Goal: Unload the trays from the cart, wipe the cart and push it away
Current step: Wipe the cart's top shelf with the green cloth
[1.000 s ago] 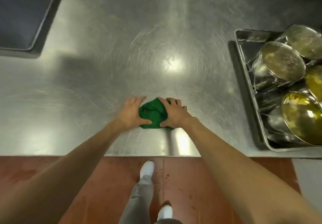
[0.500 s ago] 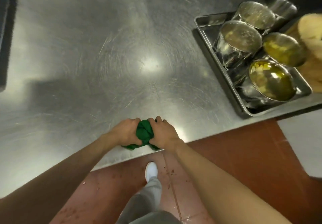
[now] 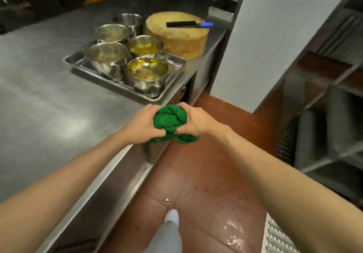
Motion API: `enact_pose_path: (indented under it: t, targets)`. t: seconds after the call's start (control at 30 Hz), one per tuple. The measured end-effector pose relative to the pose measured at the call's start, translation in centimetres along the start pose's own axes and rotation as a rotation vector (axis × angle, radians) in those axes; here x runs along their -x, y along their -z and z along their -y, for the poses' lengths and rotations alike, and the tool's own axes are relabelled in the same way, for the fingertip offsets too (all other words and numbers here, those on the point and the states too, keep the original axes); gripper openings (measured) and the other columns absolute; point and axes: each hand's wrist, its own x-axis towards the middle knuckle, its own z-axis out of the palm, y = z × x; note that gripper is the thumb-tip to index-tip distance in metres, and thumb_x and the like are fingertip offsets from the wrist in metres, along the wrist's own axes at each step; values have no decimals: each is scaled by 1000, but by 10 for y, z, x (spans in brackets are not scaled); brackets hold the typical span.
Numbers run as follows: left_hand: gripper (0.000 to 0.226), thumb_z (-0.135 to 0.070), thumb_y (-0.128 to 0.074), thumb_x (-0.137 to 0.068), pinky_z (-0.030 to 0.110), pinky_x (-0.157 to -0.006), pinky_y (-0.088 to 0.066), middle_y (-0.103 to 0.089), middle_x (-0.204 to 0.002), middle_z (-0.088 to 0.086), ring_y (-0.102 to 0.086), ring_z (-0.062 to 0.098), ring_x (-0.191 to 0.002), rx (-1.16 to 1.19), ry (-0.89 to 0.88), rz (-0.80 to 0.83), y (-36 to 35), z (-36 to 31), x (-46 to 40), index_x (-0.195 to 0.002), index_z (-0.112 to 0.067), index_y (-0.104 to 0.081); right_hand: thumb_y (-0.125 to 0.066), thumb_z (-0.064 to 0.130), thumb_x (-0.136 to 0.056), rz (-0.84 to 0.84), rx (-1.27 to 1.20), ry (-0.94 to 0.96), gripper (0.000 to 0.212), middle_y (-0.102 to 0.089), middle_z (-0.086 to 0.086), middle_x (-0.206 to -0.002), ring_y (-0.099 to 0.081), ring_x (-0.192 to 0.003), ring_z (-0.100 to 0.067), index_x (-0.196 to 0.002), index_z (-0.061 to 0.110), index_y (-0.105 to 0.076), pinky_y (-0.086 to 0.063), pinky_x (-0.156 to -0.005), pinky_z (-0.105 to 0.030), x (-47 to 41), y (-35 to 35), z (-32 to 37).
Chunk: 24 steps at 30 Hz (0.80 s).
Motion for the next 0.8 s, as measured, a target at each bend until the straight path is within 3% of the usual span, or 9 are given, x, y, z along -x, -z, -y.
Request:
enact_pose_path:
  t: [0.27, 0.4, 0.53, 0.8]
  targets:
    - [84, -37, -70, -66, 32, -94, -42, -50, -132, 5, -49, 17, -118, -30, -444, 1, -21, -207, -157, -141, -25, -33, -83, 27, -70, -328, 5, -176, 83, -62, -6, -131, -58, -114, -21, -143, 22, -44, -46, -92, -29, 83, 193, -122]
    - [74, -23, -75, -72, 23, -92, -36, -53, -129, 4, -48, 17, -118, 19, -624, 0, -52, -314, -246, -138, -23, -41, -82, 30, -73, -479, 78, -289, 81, -61, -7, -129, -57, -114, -25, -142, 22, -39, -45, -89, -27, 135, 290, -190]
    - [69, -17, -76, -74, 23, -88, -37, -49, -117, -2, -47, 13, -107, 103, -733, 74, -105, -415, -311, -135, -22, -46, -82, 32, -71, -605, 97, -408, 80, -62, -8, -120, -56, -100, -22, -136, 21, -38, -44, -81, -29, 193, 357, -261]
    - [71, -39, -67, -63, 34, -89, -45, -54, -110, 2, -52, 17, -104, 60, -957, 238, -226, -570, -422, -130, -35, -45, -83, 32, -69, -767, 60, -635, 79, -64, -11, -116, -59, -103, -29, -134, 21, -40, -51, -87, -43, 281, 430, -410]
